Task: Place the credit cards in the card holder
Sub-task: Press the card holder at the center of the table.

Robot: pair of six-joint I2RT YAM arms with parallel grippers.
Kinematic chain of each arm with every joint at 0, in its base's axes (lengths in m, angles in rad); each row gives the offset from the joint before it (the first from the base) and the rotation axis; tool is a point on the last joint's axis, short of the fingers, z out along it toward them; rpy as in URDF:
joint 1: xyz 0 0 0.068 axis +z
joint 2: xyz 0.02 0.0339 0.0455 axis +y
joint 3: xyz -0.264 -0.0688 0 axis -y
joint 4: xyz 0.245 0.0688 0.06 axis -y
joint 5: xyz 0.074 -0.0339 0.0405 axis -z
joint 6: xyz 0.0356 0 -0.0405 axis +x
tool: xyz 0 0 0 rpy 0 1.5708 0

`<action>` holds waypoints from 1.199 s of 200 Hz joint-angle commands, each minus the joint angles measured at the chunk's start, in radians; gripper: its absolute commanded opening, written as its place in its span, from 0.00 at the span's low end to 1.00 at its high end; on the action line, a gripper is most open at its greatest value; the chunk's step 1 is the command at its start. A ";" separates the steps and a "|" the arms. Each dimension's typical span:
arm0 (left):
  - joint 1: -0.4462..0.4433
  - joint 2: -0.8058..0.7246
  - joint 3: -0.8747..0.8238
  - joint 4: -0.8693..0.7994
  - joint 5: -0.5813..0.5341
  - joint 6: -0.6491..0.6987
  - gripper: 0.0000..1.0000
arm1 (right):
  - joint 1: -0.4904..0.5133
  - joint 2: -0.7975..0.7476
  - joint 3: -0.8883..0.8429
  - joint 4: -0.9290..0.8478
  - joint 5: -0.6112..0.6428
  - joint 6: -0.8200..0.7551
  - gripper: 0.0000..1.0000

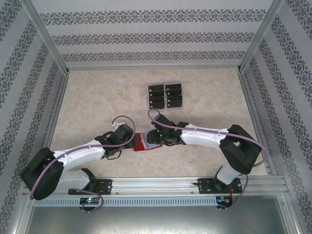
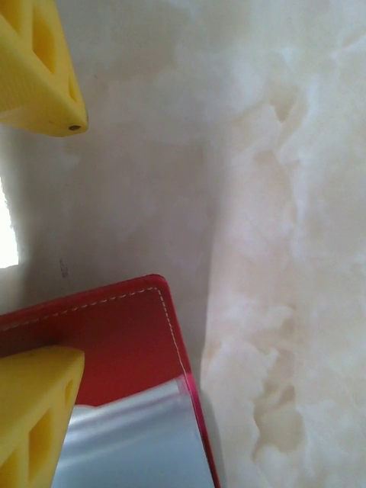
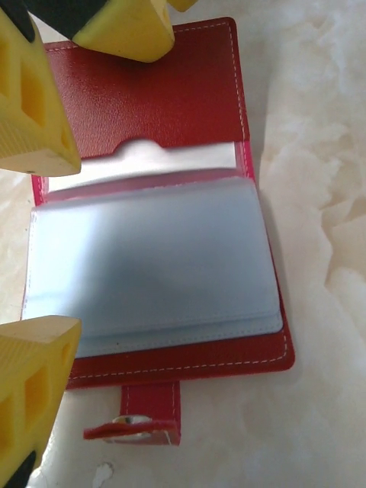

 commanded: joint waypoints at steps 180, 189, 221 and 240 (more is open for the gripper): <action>-0.013 0.070 -0.086 0.125 0.044 -0.034 0.64 | 0.039 -0.026 0.041 -0.019 -0.013 0.007 0.51; -0.013 0.069 -0.086 0.125 0.046 -0.035 0.64 | 0.041 -0.020 0.052 -0.025 -0.014 0.005 0.51; -0.013 0.069 -0.083 0.126 0.048 -0.035 0.64 | 0.051 -0.006 0.070 -0.052 0.001 -0.001 0.51; -0.013 0.063 -0.082 0.126 0.049 -0.035 0.64 | 0.059 -0.009 0.080 -0.085 0.031 -0.012 0.52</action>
